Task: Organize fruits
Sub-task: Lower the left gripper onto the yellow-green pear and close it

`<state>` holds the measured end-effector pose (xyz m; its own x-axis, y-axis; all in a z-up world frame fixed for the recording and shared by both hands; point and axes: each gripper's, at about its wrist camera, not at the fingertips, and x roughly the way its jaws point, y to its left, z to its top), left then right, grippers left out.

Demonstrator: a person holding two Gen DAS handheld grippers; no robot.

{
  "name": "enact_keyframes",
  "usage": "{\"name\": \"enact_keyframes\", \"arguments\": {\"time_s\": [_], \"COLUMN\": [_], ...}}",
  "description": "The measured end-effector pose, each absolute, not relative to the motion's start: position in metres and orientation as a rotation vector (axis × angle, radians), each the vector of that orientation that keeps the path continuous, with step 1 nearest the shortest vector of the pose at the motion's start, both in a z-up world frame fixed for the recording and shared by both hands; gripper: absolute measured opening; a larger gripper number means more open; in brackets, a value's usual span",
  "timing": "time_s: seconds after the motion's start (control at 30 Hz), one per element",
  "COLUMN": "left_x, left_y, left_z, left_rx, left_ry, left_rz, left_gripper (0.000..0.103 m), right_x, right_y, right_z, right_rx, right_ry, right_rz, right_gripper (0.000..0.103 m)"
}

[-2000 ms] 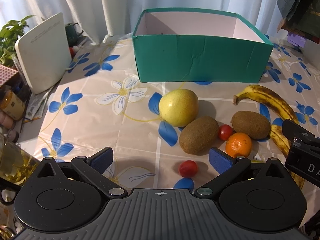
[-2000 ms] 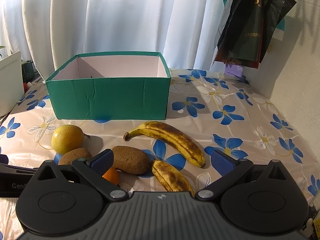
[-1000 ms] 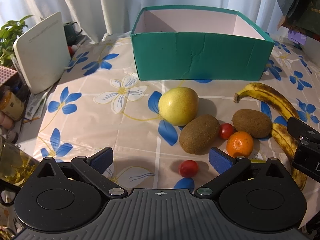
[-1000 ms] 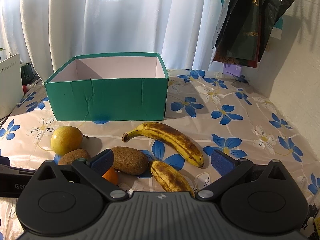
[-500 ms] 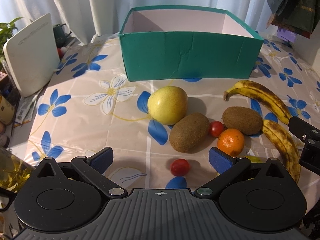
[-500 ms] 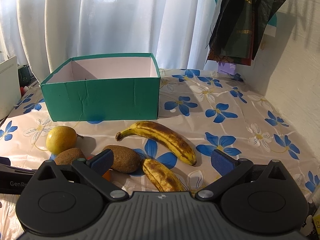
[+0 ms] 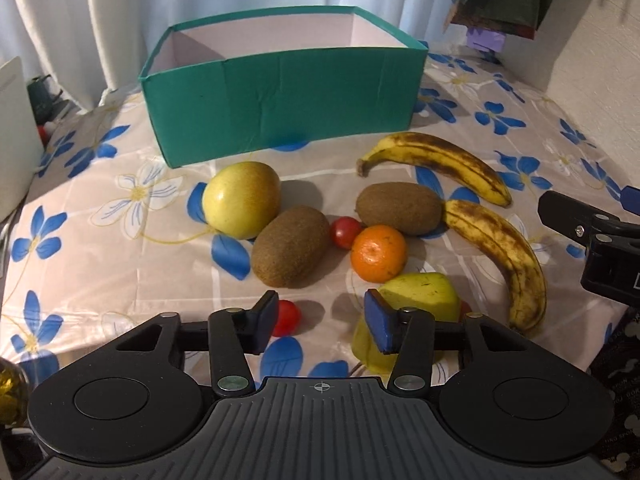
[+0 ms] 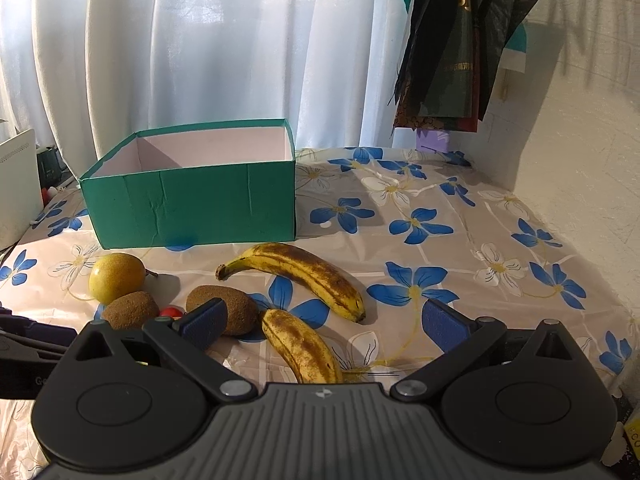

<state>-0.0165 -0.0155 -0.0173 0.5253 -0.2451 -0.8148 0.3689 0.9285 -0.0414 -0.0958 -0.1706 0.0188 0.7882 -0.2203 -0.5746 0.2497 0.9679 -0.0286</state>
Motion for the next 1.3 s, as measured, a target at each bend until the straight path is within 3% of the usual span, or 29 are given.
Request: {"name": "enact_keyframes", "arguments": {"time_s": [0.23,0.33,0.4,1.13,1.3], "left_x": [-0.029,-0.032,-0.034,-0.039,-0.038], "left_y": [-0.025,-0.026,-0.031,-0.037,-0.037], "left_z": [-0.012,-0.01,-0.011,-0.002,-0.004], "left_rx": [0.199,0.209,0.222,0.196,0.198], "left_ry": [0.888,0.871,0.863,0.862,0.864], "left_rz": [-0.413,-0.448,-0.482,-0.612,-0.6], "left_gripper": [0.037,0.027,0.007,0.004,0.011], "right_x": [-0.094,-0.093,-0.092,-0.093,-0.091], "right_y": [-0.172,-0.174,-0.176,-0.183,-0.181], "right_z": [0.011,0.011,0.009,0.004,0.002], "right_rx": [0.042,0.047,0.05,0.079,0.079], "right_ry": [0.65,0.65,0.653,0.665,0.672], "right_rz": [-0.223,-0.228,-0.235,-0.244,-0.229], "right_gripper": [0.103,0.103,0.103,0.097,0.097]}}
